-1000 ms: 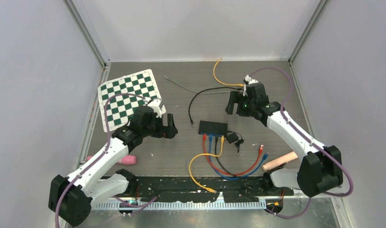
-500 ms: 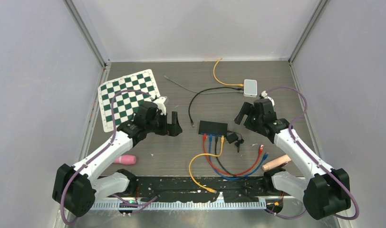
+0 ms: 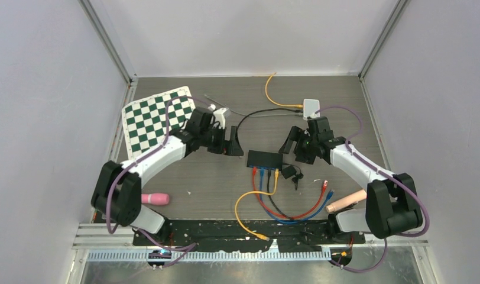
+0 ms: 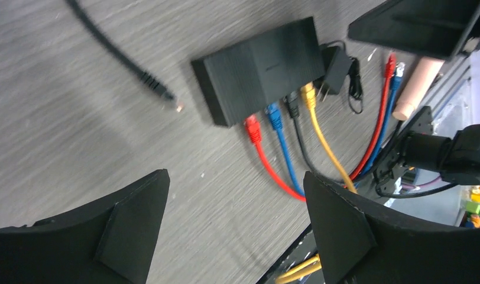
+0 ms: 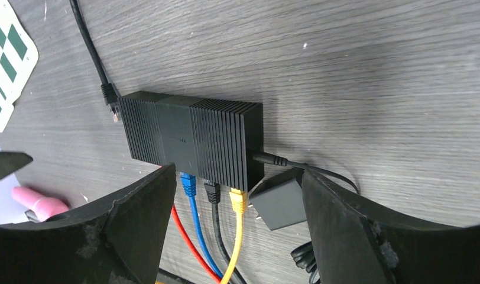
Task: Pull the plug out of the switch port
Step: Move the switch port to the center of the board.
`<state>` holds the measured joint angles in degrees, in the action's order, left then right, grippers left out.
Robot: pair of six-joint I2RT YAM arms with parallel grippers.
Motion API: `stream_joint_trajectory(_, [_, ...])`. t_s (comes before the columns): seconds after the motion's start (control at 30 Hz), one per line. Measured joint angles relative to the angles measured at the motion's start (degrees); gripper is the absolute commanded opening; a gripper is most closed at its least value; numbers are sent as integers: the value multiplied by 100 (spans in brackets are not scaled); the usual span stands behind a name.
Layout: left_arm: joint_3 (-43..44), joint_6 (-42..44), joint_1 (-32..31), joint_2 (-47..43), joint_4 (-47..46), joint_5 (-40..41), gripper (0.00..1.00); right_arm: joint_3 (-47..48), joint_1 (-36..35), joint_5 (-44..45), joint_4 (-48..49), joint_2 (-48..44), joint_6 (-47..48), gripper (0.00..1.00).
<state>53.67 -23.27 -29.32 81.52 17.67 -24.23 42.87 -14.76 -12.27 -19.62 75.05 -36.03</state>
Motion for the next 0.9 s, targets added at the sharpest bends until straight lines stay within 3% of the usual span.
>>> stream_joint_trajectory(0.33, [1617,-131,-387,1939,-210,-522,78,400,0,-249,2,507,289,72])
stream_joint_trajectory(0.9, [1781,-702,-560,2924,-417,-581,72,584,0,-570,151,1467,317,63])
